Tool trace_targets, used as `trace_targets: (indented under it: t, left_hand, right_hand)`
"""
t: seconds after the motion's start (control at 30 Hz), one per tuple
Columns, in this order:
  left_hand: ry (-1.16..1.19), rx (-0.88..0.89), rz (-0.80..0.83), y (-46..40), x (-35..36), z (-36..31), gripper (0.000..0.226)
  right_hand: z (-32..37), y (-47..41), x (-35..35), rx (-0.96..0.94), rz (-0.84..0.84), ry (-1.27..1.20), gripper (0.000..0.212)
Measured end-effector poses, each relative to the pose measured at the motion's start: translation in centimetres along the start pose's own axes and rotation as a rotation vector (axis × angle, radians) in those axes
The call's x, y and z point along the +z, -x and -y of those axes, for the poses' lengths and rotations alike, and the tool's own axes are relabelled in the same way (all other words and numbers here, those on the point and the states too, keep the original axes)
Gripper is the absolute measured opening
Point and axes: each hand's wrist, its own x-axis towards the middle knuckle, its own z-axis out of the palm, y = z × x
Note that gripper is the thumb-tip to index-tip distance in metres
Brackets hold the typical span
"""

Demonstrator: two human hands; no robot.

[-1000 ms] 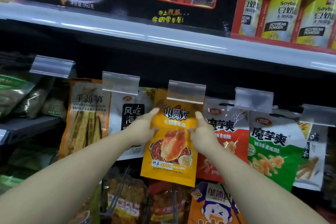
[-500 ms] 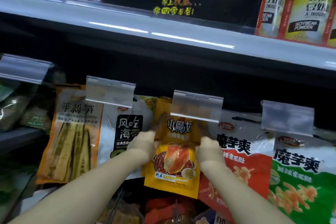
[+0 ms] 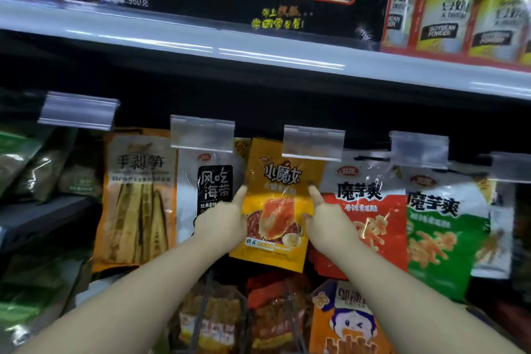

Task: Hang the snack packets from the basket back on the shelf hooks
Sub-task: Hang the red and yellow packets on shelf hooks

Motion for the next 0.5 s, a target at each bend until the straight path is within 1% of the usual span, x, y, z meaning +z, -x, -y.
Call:
trace_targets:
  t: [0.07, 0.13, 0.23, 0.3, 0.43, 0.5]
  left_hand:
    - [-0.001, -0.01, -0.017, 0.9, 0.1, 0.6, 0.065]
    - [0.013, 0.006, -0.036, 2.2, -0.2, 1.0, 0.061]
    - [0.06, 0.06, -0.013, 4.1, -0.4, 1.8, 0.047]
    - [0.117, 0.113, 0.028, 5.7, 0.0, 2.1, 0.047]
    - [0.215, 0.232, 0.05, 9.3, 1.2, 2.9, 0.044]
    - [0.254, 0.261, 0.081, 11.5, 1.6, 3.4, 0.04]
  right_hand:
    - [0.3, 1.5, -0.3, -0.016, -0.018, 0.014, 0.065]
    - [0.5, 3.1, -0.4, -0.018, -0.022, 0.037, 0.056]
    - [0.5, 5.8, 0.1, -0.05, -0.022, 0.032, 0.041]
    - [0.2, 7.6, 0.8, -0.063, 0.01, 0.01, 0.041]
    - [-0.1, 11.3, 2.1, -0.091, 0.068, 0.009, 0.041]
    - [-0.1, 13.2, 2.6, -0.113, 0.104, 0.006, 0.042]
